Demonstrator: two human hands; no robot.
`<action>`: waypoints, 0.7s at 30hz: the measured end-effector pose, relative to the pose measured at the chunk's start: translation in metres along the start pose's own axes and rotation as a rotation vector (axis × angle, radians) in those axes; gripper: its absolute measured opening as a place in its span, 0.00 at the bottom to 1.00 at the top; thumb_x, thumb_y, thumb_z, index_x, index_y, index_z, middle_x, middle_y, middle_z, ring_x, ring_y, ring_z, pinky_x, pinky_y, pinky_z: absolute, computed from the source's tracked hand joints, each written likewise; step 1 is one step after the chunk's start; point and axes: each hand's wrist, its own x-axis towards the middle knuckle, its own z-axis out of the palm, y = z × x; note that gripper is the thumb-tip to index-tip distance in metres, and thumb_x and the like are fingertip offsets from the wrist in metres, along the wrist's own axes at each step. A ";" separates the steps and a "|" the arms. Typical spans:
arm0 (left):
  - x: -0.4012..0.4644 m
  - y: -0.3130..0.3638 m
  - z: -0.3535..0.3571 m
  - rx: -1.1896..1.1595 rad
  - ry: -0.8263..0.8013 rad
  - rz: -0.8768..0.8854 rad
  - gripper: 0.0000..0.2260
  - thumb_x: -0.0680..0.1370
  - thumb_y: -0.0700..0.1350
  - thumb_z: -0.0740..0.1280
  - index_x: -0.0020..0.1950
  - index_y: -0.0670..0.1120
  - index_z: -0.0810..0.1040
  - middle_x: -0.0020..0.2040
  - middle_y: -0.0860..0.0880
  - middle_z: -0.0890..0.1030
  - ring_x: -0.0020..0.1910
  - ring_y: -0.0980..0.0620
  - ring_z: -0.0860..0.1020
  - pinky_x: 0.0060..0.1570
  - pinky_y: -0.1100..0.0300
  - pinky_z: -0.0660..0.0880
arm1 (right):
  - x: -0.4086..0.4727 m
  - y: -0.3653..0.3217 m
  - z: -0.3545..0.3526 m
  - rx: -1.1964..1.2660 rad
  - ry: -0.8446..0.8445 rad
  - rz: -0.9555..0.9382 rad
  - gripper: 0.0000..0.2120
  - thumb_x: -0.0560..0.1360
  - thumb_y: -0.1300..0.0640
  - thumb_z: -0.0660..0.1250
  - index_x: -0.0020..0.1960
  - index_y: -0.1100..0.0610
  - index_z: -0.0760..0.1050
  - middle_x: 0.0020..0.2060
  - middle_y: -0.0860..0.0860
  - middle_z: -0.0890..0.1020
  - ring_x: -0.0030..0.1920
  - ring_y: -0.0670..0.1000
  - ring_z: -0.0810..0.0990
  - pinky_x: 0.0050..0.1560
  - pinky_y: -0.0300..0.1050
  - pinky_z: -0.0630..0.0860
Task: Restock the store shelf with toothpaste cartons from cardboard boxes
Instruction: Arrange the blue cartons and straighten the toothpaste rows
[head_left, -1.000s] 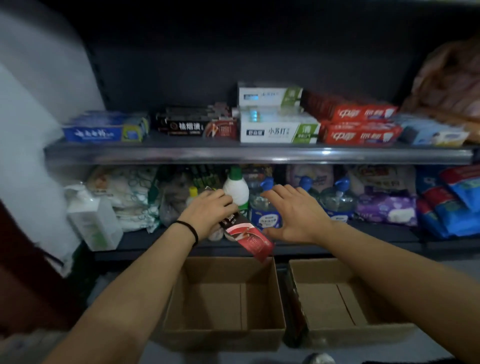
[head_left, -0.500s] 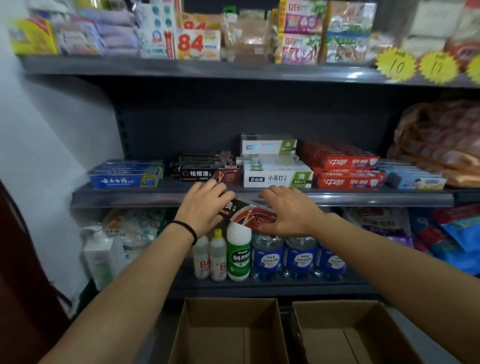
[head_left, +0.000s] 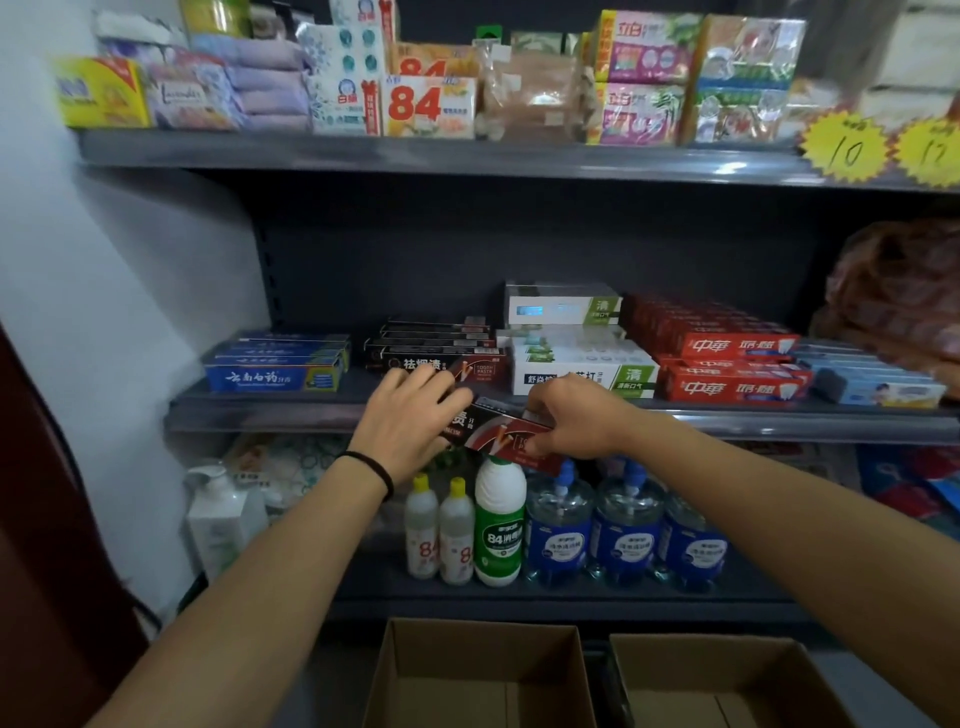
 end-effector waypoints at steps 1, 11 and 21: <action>0.000 -0.003 0.000 -0.005 -0.006 0.001 0.26 0.58 0.47 0.80 0.53 0.48 0.76 0.49 0.49 0.78 0.48 0.46 0.75 0.42 0.53 0.72 | 0.002 -0.001 -0.001 -0.003 0.003 0.001 0.17 0.70 0.48 0.73 0.54 0.57 0.76 0.46 0.52 0.79 0.46 0.52 0.77 0.46 0.47 0.76; 0.011 -0.051 -0.007 -0.217 -0.223 -0.099 0.24 0.76 0.52 0.67 0.71 0.51 0.67 0.67 0.53 0.70 0.66 0.52 0.67 0.58 0.57 0.68 | 0.022 0.008 -0.007 -0.079 0.038 0.003 0.19 0.70 0.50 0.74 0.55 0.58 0.76 0.49 0.53 0.79 0.50 0.54 0.77 0.51 0.52 0.77; 0.028 -0.098 0.012 -0.330 -0.326 -0.243 0.20 0.74 0.46 0.71 0.66 0.49 0.74 0.61 0.50 0.75 0.62 0.49 0.71 0.62 0.50 0.69 | 0.074 0.004 -0.006 -0.088 0.082 -0.038 0.17 0.69 0.51 0.74 0.54 0.59 0.77 0.49 0.54 0.81 0.49 0.54 0.78 0.49 0.52 0.78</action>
